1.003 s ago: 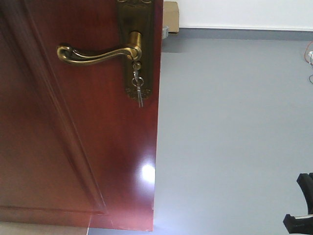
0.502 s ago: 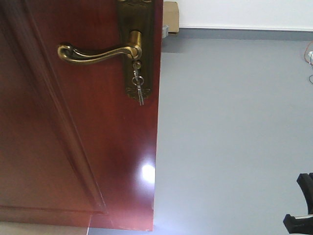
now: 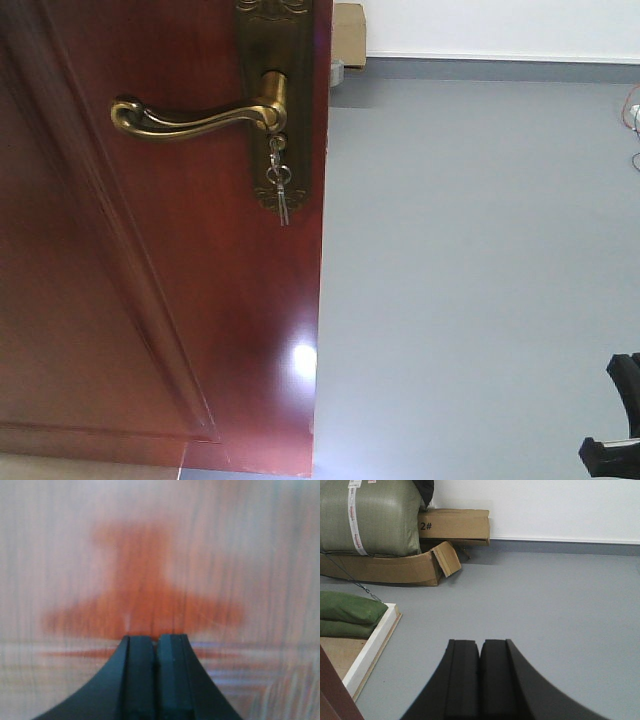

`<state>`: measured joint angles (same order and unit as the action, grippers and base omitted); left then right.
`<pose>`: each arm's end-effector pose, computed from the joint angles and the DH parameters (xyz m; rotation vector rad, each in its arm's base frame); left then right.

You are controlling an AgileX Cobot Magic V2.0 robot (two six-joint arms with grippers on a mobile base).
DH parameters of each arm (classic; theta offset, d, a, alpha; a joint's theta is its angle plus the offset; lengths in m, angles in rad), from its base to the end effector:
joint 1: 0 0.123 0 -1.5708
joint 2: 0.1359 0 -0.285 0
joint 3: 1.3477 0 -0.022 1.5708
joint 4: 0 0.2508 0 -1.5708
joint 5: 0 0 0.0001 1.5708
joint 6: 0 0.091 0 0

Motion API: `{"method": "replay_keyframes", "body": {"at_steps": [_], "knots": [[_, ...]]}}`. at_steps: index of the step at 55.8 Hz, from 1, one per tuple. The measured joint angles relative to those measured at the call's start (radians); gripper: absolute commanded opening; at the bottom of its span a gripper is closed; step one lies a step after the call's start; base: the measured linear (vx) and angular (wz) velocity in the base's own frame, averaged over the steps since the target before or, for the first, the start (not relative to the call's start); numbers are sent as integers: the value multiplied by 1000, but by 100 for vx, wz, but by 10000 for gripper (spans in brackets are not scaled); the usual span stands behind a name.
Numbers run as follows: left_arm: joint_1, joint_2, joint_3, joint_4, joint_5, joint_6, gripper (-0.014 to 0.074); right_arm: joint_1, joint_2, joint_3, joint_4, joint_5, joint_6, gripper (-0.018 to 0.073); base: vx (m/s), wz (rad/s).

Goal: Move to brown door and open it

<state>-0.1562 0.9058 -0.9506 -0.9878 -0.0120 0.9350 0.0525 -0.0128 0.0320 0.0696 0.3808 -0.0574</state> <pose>0.1898 -0.0291 0.4364 0.0659 1.4327 -0.1648 0.0522 0.0051 0.1690 -0.0603 1.8822 0.0653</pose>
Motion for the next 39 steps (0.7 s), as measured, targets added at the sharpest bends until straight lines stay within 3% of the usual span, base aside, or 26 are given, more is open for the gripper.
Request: {"method": "replay_keyframes", "body": {"at_steps": [7, 14, 18, 22, 26, 39], "knots": [[0, 2, 0, 301, 25, -229, -3, 0, 0, 0, 0, 0, 0, 0, 0, 0], [0, 4, 0, 667, 47, -590, -3, 0, 0, 0, 0, 0, 0, 0, 0, 0], [0, 7, 0, 817, 51, -746, -3, 0, 0, 0, 0, 0, 0, 0, 0, 0], [0, 10, 0, 894, 52, -827, -3, 0, 0, 0, 0, 0, 0, 0, 0, 0], [0, 10, 0, 926, 52, -853, -3, 0, 0, 0, 0, 0, 0, 0, 0, 0], [0, 19, 3, 943, 53, -867, -3, 0, 0, 0, 0, 0, 0, 0, 0, 0]]}}
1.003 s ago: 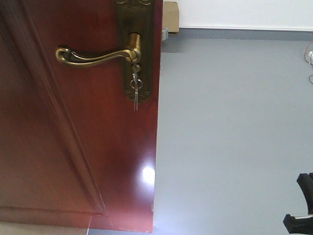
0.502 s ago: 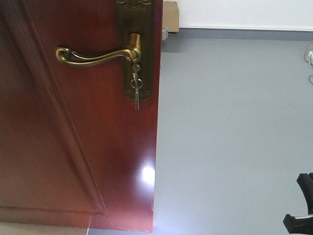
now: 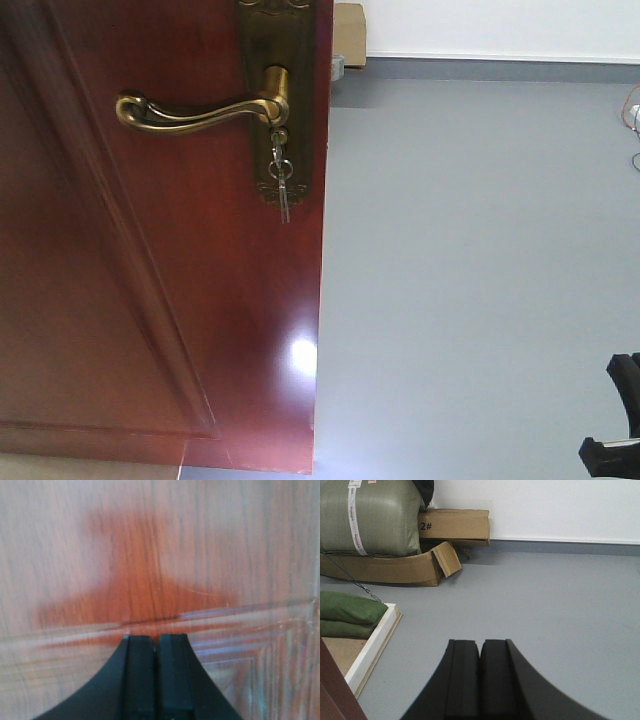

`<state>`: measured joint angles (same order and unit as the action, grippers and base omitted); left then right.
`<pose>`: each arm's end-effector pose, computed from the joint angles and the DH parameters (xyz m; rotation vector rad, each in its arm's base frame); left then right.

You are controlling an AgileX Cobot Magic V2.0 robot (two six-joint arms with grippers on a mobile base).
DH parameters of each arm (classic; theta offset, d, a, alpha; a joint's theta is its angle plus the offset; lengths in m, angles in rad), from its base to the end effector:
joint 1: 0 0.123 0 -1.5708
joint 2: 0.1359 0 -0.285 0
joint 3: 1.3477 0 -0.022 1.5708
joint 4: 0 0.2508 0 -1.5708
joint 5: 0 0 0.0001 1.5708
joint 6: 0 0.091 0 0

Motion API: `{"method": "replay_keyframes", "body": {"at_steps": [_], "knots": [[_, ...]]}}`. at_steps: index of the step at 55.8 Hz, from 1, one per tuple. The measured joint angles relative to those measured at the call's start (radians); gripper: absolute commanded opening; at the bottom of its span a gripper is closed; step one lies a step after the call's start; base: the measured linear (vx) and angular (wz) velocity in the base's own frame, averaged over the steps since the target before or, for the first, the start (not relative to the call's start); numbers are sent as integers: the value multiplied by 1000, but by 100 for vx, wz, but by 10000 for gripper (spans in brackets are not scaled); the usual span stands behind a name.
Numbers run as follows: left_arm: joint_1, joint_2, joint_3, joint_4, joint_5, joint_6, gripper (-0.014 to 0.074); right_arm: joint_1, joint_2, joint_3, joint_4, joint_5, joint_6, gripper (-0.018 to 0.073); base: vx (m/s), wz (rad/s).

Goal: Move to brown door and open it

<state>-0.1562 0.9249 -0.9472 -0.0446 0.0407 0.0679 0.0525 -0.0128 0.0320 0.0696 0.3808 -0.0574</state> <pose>0.1961 -0.0311 0.4272 0.1362 1.4967 -0.1082 0.0522 0.0051 0.1690 -0.0603 1.8822 0.0653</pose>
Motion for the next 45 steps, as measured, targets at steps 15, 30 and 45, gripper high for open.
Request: {"method": "replay_keyframes", "body": {"at_steps": [15, 30, 45], "knots": [[33, -142, 219, 2, -12, -1, -3, 0, 0, 0, 0, 0, 0, 0, 0, 0], [58, -500, 580, 2, -66, -4, -3, 0, 0, 0, 0, 0, 0, 0, 0, 0], [59, -829, 914, 2, -67, -4, -3, 0, 0, 0, 0, 0, 0, 0, 0, 0]]}}
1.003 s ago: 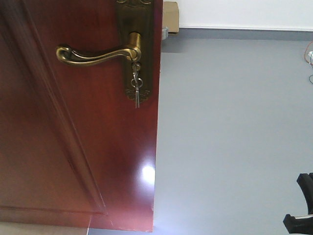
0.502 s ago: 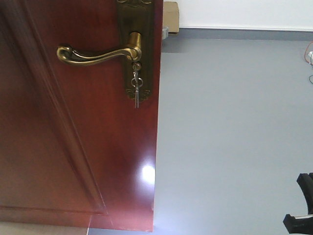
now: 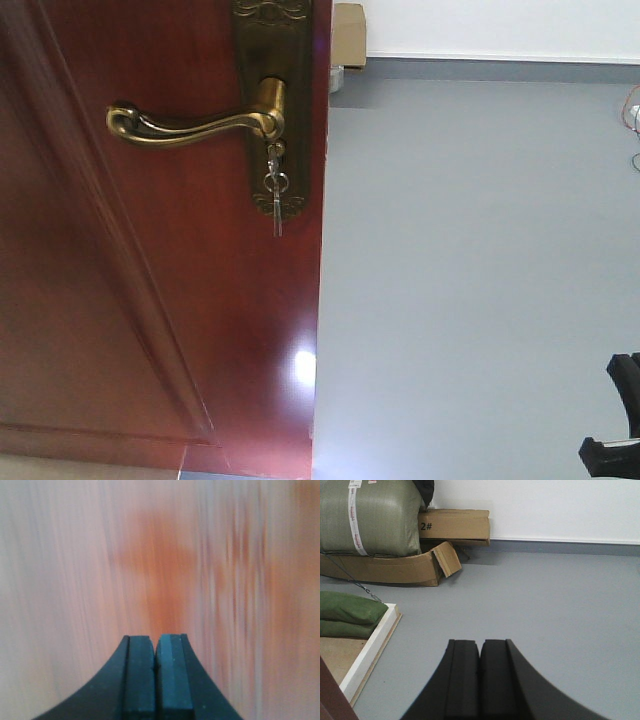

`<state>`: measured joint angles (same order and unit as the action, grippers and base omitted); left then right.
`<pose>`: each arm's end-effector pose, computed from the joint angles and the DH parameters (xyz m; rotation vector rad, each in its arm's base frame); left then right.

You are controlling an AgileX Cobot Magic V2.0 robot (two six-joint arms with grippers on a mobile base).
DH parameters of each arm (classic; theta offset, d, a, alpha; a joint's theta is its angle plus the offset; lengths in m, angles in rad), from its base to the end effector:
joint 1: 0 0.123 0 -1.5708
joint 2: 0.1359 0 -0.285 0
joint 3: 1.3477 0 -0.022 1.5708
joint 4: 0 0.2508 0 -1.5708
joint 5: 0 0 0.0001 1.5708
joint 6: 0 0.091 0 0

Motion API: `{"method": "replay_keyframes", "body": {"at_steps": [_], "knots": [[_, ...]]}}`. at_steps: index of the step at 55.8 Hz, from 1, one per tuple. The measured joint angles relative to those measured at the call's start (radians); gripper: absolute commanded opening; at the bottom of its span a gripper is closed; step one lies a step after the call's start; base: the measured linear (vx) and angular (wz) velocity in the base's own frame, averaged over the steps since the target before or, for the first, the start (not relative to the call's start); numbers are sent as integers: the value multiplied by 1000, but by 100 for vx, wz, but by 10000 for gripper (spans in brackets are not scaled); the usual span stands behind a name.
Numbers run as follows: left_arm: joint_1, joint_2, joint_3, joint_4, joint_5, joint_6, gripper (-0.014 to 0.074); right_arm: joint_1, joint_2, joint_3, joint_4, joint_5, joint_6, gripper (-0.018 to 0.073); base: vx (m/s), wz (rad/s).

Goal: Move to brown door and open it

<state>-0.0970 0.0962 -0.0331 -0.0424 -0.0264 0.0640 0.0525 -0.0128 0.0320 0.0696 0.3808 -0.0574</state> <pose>0.0634 -0.0061 0.2211 0.0892 1.5180 -0.0594 0.0522 0.0051 0.1690 -0.0603 1.8822 0.0653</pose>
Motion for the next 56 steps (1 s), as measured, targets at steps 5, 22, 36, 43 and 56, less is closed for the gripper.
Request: {"method": "replay_keyframes", "body": {"at_steps": [5, 22, 36, 43, 56], "knots": [[0, -75, 52, 0, 63, 0, -3, 0, 0, 0, 0, 0, 0, 0, 0, 0], [0, -108, 60, 0, 231, 0, -3, 0, 0, 0, 0, 0, 0, 0, 0, 0], [0, -108, 60, 0, 172, 0, -3, 0, 0, 0, 0, 0, 0, 0, 0, 0], [0, -108, 60, 0, 170, 0, -3, 0, 0, 0, 0, 0, 0, 0, 0, 0], [0, -108, 60, 0, 170, 0, -3, 0, 0, 0, 0, 0, 0, 0, 0, 0]]}}
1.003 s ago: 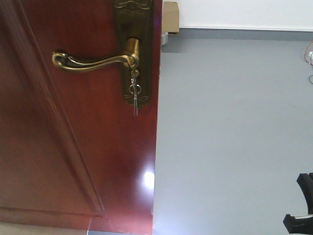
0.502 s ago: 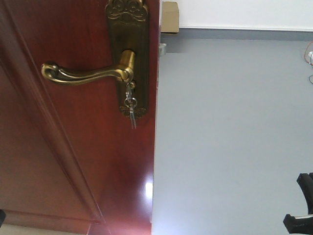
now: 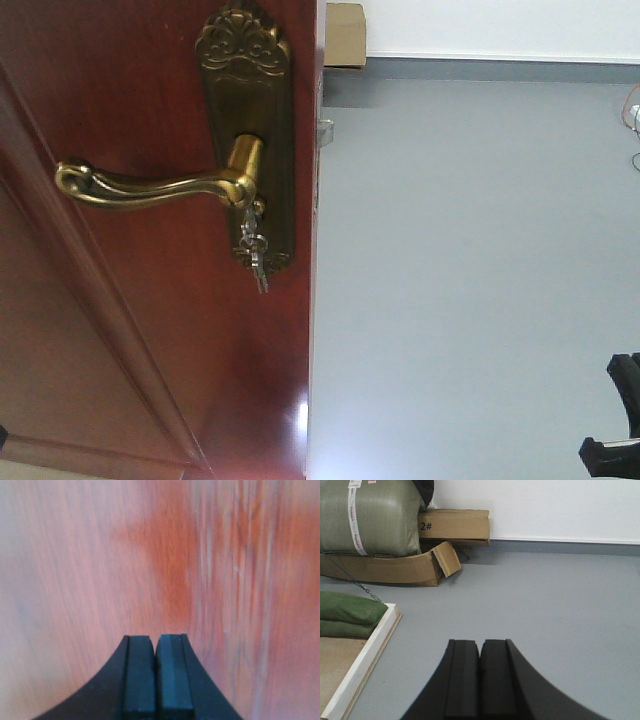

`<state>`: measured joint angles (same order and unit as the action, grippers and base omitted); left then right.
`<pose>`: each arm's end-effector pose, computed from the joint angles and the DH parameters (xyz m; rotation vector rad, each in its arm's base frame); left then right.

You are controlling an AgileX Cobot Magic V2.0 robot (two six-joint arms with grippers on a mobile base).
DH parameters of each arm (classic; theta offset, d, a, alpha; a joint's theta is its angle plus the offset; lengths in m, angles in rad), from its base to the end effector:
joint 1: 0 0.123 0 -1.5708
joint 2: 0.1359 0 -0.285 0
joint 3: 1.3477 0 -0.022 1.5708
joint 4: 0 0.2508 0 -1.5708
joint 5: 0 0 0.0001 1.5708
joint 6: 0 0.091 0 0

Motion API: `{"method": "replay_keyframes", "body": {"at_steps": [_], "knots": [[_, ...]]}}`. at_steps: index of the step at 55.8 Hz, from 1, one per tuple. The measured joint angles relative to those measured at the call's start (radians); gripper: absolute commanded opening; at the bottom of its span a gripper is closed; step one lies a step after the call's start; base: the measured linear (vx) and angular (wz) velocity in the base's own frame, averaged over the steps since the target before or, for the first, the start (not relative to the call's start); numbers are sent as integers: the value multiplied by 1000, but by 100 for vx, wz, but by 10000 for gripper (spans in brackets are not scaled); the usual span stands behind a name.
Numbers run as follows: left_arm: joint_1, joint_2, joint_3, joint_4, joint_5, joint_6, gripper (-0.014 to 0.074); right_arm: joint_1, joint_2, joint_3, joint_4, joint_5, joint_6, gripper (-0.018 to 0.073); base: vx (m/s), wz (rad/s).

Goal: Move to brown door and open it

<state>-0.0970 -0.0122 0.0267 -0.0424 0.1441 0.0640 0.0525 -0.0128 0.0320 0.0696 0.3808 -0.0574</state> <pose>0.0562 -0.0060 0.1917 0.1023 1.6392 -0.0623 0.0522 0.0051 0.1690 -0.0603 1.8822 0.0653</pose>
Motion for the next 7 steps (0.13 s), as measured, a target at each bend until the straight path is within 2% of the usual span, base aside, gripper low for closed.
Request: {"method": "replay_keyframes", "body": {"at_steps": [7], "knots": [[0, 0, 0, 0, 0, 0, -3, 0, 0, 0, 0, 0, 0, 0, 0, 0]]}}
